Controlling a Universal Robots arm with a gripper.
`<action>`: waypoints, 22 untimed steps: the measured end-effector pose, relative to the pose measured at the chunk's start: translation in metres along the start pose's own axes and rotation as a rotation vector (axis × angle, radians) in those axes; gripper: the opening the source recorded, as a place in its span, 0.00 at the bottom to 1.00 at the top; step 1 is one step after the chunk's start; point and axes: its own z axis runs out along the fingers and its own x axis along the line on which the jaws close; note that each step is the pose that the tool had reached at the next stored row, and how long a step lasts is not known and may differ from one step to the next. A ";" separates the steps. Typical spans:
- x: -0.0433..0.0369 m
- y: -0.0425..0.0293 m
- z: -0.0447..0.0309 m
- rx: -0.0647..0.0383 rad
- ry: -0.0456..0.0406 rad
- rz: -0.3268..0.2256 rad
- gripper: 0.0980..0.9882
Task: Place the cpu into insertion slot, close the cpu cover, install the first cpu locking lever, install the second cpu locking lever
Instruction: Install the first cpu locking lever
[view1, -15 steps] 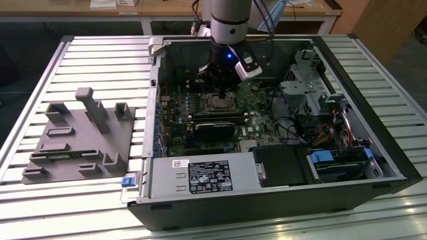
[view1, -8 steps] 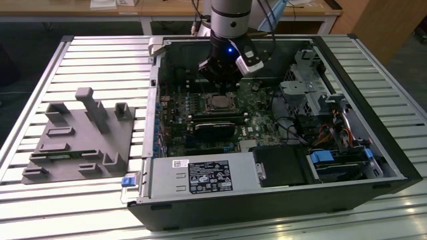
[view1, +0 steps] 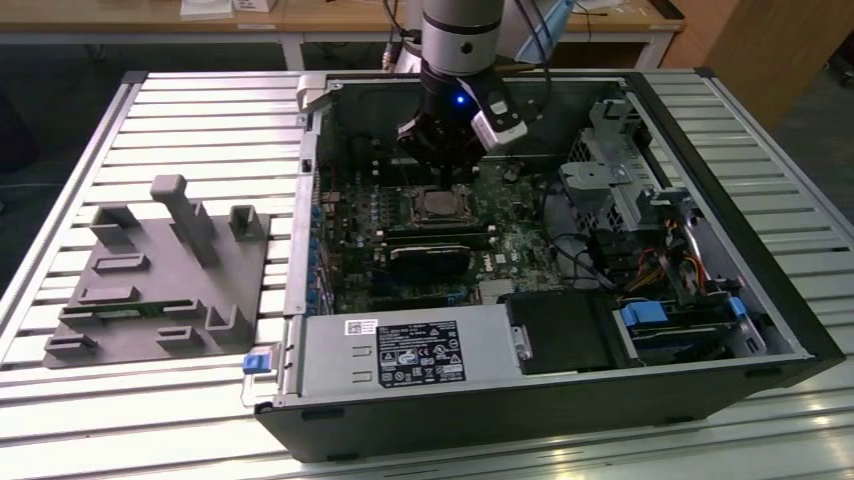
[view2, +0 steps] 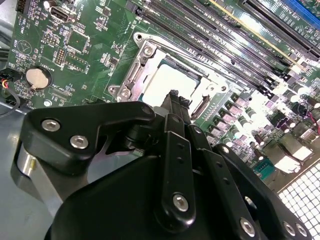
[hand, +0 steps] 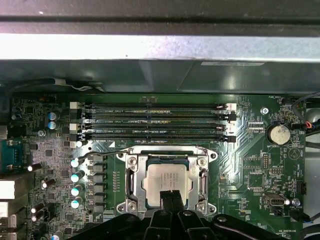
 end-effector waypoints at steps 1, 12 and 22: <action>0.0000 0.0000 0.0000 0.000 0.0000 0.000 0.01; 0.0117 -0.0002 -0.0001 0.000 0.0000 0.000 0.01; 0.0356 -0.0007 -0.0002 0.000 0.0000 0.000 0.01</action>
